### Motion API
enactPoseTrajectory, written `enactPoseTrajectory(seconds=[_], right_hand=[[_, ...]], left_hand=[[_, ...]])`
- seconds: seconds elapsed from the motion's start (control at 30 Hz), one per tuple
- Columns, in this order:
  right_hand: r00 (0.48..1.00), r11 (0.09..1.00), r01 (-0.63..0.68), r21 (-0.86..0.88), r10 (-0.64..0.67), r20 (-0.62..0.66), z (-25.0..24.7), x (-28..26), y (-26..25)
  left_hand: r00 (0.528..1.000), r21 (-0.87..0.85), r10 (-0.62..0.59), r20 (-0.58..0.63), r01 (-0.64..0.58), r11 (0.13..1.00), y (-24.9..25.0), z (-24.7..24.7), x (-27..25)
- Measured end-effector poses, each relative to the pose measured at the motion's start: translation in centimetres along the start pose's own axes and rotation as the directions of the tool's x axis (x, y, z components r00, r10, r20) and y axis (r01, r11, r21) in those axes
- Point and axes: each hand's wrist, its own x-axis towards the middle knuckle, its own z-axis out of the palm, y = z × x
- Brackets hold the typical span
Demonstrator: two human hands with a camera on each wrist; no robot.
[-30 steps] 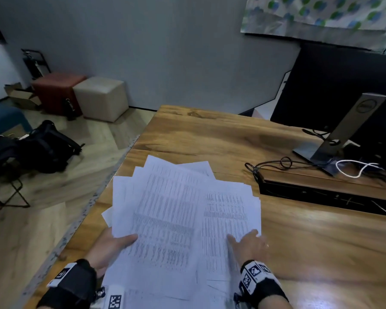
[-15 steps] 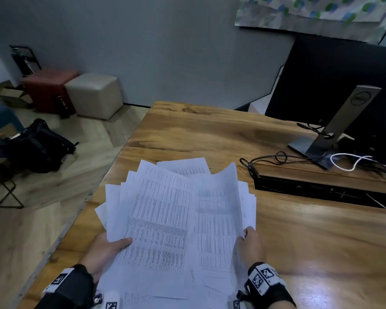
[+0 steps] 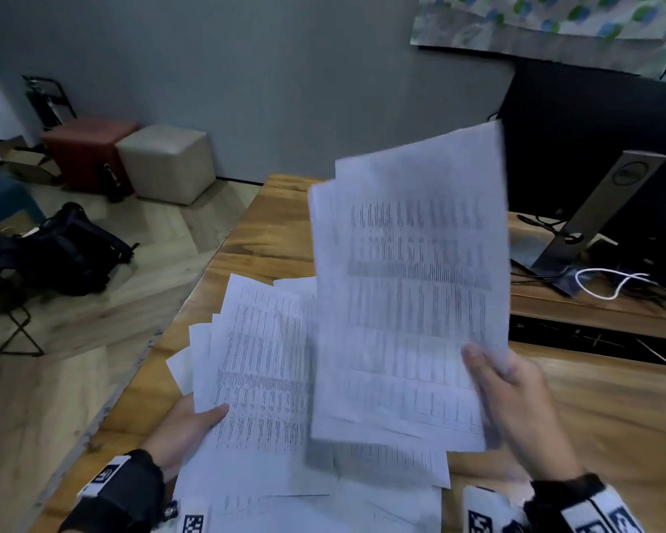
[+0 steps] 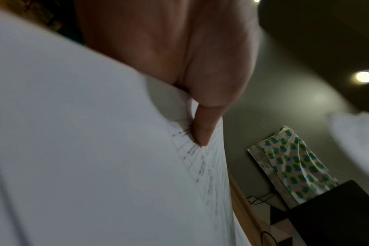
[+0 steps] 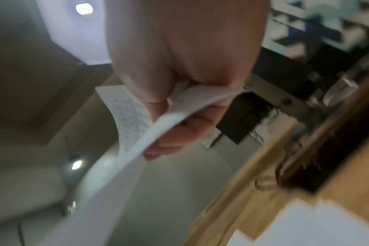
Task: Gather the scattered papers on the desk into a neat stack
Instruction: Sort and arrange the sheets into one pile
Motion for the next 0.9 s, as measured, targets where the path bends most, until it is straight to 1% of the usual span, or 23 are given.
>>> enactPoseTrajectory(seconds=[0.07,0.13,0.2,0.27,0.37,0.47,0.5,0.53,0.6,0.63,0.67,0.7,0.73,0.77,0.8,0.83,0.9], right_hand=[[0.988,0.979,-0.12,0.162,0.102,0.115,1.2,0.2,0.6],[0.972,0.965,-0.182,0.191,0.147,0.184,3.1,0.5,2.2],[0.958,0.972,-0.19,0.141,0.152,0.241,5.4,0.7,4.1],[0.936,0.983,-0.18,0.022,0.164,0.312,7.6,0.7,6.2],[0.884,0.967,-0.225,-0.121,0.255,0.392,10.1,0.2,9.1],[0.865,0.955,-0.216,-0.201,0.283,0.414,11.7,-0.5,11.0],[0.862,0.954,-0.214,-0.212,0.286,0.418,12.1,-0.7,11.3],[0.858,0.952,-0.211,-0.222,0.289,0.425,12.5,-0.8,11.4],[0.848,0.944,-0.209,-0.254,0.304,0.433,12.9,-0.9,11.3],[0.854,0.939,-0.21,-0.272,0.311,0.417,13.0,-0.8,11.3],[0.882,0.924,-0.202,-0.326,0.316,0.349,12.9,-0.4,11.4],[0.924,0.886,-0.192,-0.421,0.308,0.227,12.6,0.2,11.8],[0.954,0.823,-0.202,-0.53,0.287,0.082,12.1,0.9,12.2],[0.965,0.749,-0.231,-0.621,0.259,-0.046,11.6,1.5,12.7],[0.957,0.669,-0.279,-0.689,0.255,-0.139,11.0,2.1,13.2],[0.939,0.597,-0.334,-0.729,0.281,-0.2,10.4,2.6,13.7],[0.901,0.495,-0.41,-0.766,0.349,-0.257,9.7,3.3,14.4]], left_hand=[[1.0,-0.03,-0.018,0.01,0.019,0.999,0.1,0.2,0.1],[0.999,-0.072,-0.031,0.026,0.032,0.997,0.2,0.4,0.2],[0.997,-0.112,-0.035,0.071,0.043,0.993,0.2,0.7,0.2],[0.992,-0.165,-0.047,0.113,0.066,0.984,0.6,1.4,-0.2],[0.992,-0.294,-0.089,0.093,0.113,0.949,0.8,2.4,-0.5],[0.988,-0.39,-0.142,0.064,0.156,0.908,-0.1,2.3,0.1],[0.989,-0.364,-0.134,0.069,0.15,0.919,-0.3,2.4,0.1],[0.992,-0.294,-0.11,0.065,0.124,0.948,-0.4,2.5,0.1],[0.998,-0.095,-0.055,0.017,0.056,0.994,-1.0,2.6,0.2],[1.0,-0.027,-0.029,-0.005,0.029,0.999,-1.4,2.4,0.4],[1.0,0.001,-0.01,-0.024,0.01,1.0,-1.7,2.1,0.6],[1.0,0.012,0.003,-0.03,-0.002,1.0,-1.9,1.7,0.8],[1.0,0.008,-0.001,-0.028,0.001,1.0,-2.1,1.3,1.0],[0.999,0.001,-0.01,-0.033,0.01,1.0,-2.2,0.9,1.1],[0.999,0.003,-0.014,-0.038,0.014,1.0,-2.2,0.6,1.0],[0.999,0.005,-0.012,-0.044,0.012,1.0,-2.2,0.3,0.9],[0.999,0.008,-0.011,-0.053,0.012,1.0,-2.4,-0.4,0.8]])
